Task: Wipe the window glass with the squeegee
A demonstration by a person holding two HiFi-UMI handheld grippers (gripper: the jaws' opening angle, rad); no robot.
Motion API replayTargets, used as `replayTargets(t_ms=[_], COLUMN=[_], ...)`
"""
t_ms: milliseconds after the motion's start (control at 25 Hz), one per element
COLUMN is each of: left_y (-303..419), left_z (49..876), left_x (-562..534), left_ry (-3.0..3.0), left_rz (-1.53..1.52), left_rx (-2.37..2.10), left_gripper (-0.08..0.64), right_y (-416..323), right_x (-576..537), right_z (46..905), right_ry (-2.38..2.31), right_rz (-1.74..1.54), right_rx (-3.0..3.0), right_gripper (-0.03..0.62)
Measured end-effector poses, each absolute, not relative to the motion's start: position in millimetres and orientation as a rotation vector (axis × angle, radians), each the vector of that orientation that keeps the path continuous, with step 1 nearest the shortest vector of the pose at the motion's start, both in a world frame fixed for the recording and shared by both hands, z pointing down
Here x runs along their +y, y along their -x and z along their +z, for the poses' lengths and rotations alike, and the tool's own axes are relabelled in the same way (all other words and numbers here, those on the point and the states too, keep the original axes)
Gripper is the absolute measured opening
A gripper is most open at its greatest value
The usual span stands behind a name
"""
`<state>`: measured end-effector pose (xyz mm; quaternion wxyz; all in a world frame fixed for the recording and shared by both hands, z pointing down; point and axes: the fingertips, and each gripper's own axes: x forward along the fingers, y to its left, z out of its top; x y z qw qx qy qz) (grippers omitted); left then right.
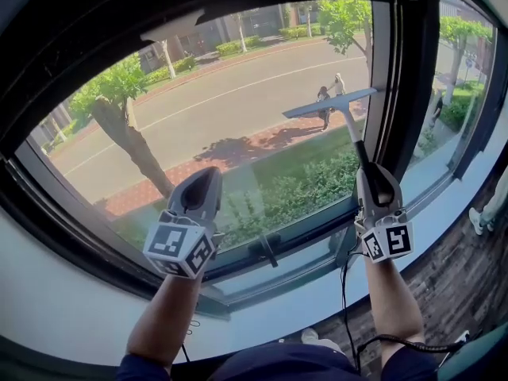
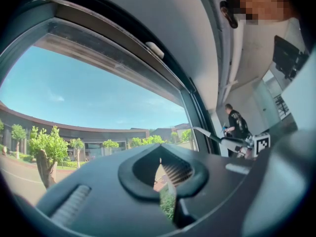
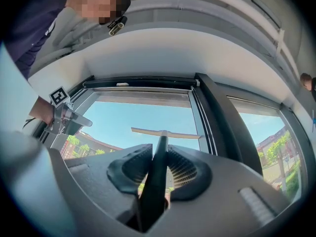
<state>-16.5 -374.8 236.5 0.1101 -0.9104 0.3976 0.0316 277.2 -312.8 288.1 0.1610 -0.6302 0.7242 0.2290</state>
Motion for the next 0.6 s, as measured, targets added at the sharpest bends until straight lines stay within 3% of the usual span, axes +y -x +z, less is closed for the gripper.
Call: replayTargets(t_ms=[600], left_y=[24], left_z=[247], left_x=[-374], left_ry=[2.676], left_rz=[0.077], left_rx=[1.186], left_gripper=[0.005], right_y=[-278], right_x=[-309], right_z=[325], right_ry=[1.818], right_rz=[0.585], right_rx=[2.097], right_gripper=[0.103])
